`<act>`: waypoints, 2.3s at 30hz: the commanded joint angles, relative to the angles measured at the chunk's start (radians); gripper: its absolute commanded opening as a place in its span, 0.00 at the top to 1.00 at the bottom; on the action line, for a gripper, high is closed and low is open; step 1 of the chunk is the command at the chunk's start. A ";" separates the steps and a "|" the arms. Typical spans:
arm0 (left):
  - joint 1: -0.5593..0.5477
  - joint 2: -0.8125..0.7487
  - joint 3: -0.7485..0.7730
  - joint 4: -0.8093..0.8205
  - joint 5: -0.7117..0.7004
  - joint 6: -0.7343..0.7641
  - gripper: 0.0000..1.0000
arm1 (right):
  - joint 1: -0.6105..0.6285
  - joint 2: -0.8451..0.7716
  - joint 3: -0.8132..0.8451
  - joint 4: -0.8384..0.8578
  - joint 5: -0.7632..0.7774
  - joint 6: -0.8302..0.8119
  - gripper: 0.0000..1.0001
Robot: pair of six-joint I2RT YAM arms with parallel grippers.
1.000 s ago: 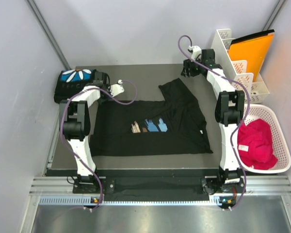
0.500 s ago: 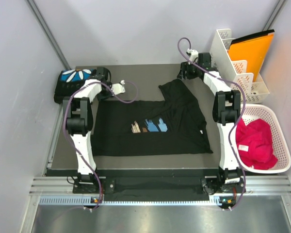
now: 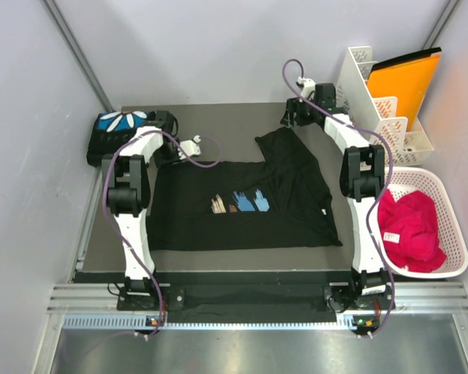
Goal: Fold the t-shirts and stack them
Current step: Fold the tshirt
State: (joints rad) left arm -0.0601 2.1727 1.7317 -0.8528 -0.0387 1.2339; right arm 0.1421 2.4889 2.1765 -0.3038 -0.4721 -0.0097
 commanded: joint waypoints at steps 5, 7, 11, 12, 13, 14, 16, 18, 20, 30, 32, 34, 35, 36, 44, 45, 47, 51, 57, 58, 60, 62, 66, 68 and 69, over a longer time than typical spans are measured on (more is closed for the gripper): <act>0.017 0.071 0.071 -0.092 0.016 0.006 0.75 | 0.017 -0.001 0.040 0.052 0.010 0.097 0.30; 0.017 0.078 0.078 -0.106 0.020 0.004 0.75 | 0.019 0.002 0.032 0.055 0.012 0.120 0.30; 0.017 0.076 0.097 -0.106 0.023 0.001 0.74 | 0.011 0.005 0.016 0.051 0.009 0.158 0.30; 0.016 0.076 0.100 -0.104 0.023 0.001 0.74 | 0.010 0.007 0.005 0.054 0.006 0.169 0.30; 0.016 0.073 0.103 -0.104 0.022 -0.002 0.73 | 0.005 0.005 0.003 0.051 -0.003 0.192 0.30; 0.016 0.073 0.112 -0.106 0.025 -0.002 0.73 | 0.001 0.007 0.002 0.048 -0.010 0.201 0.30; 0.014 0.062 0.114 -0.100 0.025 -0.010 0.73 | -0.004 0.007 -0.009 0.040 -0.031 0.227 0.30; 0.013 0.049 0.114 -0.083 0.022 -0.014 0.72 | -0.009 0.002 -0.024 0.032 -0.039 0.243 0.30; 0.011 0.039 0.111 -0.068 0.022 -0.025 0.72 | -0.013 0.002 -0.032 0.012 -0.043 0.249 0.31; 0.003 -0.005 0.063 -0.003 0.023 -0.024 0.71 | -0.055 0.030 -0.034 -0.025 -0.030 0.269 0.30; -0.001 -0.005 0.065 0.001 0.022 -0.022 0.71 | -0.055 0.037 -0.023 -0.017 -0.026 0.274 0.30; -0.004 -0.007 0.065 0.008 0.020 -0.016 0.71 | -0.055 0.047 -0.015 -0.012 -0.023 0.286 0.30; -0.009 -0.005 0.066 0.009 0.019 -0.013 0.71 | -0.055 0.047 -0.017 -0.014 -0.023 0.290 0.30; -0.010 -0.005 0.068 0.009 0.020 -0.011 0.71 | -0.055 0.050 -0.015 -0.011 -0.023 0.297 0.30; -0.026 -0.010 0.077 0.014 0.028 -0.005 0.71 | -0.032 0.064 -0.032 -0.009 -0.042 0.321 0.31; -0.026 -0.013 0.077 0.014 0.030 -0.004 0.71 | -0.032 0.064 -0.037 -0.005 -0.045 0.324 0.31; -0.026 -0.013 0.077 0.014 0.031 -0.002 0.71 | -0.026 0.067 -0.040 -0.001 -0.043 0.336 0.31; -0.026 -0.019 0.077 0.011 0.034 -0.005 0.71 | -0.012 0.087 -0.021 0.009 -0.040 0.341 0.31; -0.026 -0.030 0.054 0.003 0.034 -0.010 0.71 | 0.007 0.105 -0.012 0.015 -0.033 0.352 0.31; -0.026 -0.031 0.046 0.004 0.034 -0.008 0.71 | 0.007 0.105 -0.014 0.015 -0.031 0.352 0.31; -0.026 -0.034 0.042 0.006 0.034 -0.011 0.71 | 0.010 0.108 -0.018 0.014 -0.031 0.358 0.31; -0.026 -0.036 0.042 0.004 0.034 -0.013 0.71 | 0.008 0.110 -0.024 0.014 -0.020 0.361 0.33; -0.027 -0.042 0.042 -0.002 0.069 -0.022 0.71 | 0.011 0.111 -0.030 0.012 -0.011 0.369 0.39; -0.027 -0.045 0.042 -0.006 0.069 -0.025 0.71 | 0.014 0.111 -0.037 0.012 -0.007 0.375 0.41; -0.027 -0.047 0.040 -0.011 0.068 -0.025 0.71 | 0.014 0.110 -0.038 0.009 -0.005 0.379 0.42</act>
State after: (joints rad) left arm -0.0868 2.1941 1.7775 -0.8509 -0.0059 1.2140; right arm 0.1356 2.5561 2.1429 -0.2485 -0.5056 0.3500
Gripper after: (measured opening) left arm 0.288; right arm 0.594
